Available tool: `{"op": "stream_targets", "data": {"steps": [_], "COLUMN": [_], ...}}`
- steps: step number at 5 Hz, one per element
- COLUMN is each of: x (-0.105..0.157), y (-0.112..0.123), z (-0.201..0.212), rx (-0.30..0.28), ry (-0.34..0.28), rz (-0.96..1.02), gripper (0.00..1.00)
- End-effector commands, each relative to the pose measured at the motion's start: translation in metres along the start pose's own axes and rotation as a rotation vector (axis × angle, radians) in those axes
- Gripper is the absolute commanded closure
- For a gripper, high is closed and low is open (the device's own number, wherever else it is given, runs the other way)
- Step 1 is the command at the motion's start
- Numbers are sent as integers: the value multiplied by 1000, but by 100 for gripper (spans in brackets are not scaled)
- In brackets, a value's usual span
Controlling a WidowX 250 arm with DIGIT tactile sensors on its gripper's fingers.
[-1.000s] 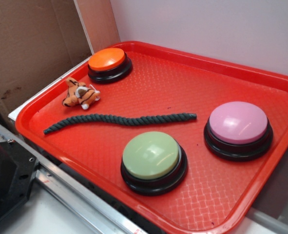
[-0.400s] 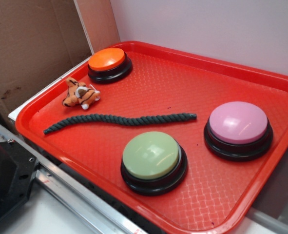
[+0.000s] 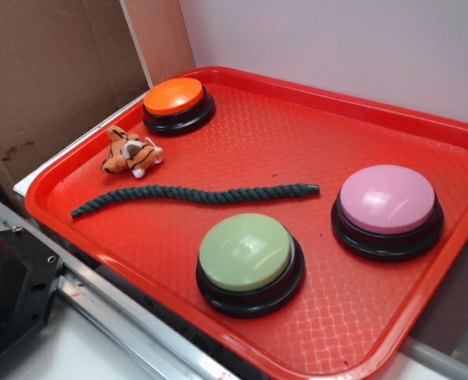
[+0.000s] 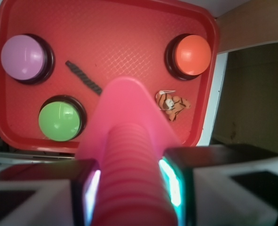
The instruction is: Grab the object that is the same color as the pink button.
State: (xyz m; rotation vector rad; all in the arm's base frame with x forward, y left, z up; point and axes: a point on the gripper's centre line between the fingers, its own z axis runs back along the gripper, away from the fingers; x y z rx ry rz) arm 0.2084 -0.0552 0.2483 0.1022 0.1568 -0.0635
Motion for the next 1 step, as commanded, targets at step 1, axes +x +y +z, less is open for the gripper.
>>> {"op": "stream_targets", "data": {"steps": [1], "x": [0], "y": [-6], "z": [6], "rx": [-29], "ry": [-44], "rz": [-23], "gripper": [100]}}
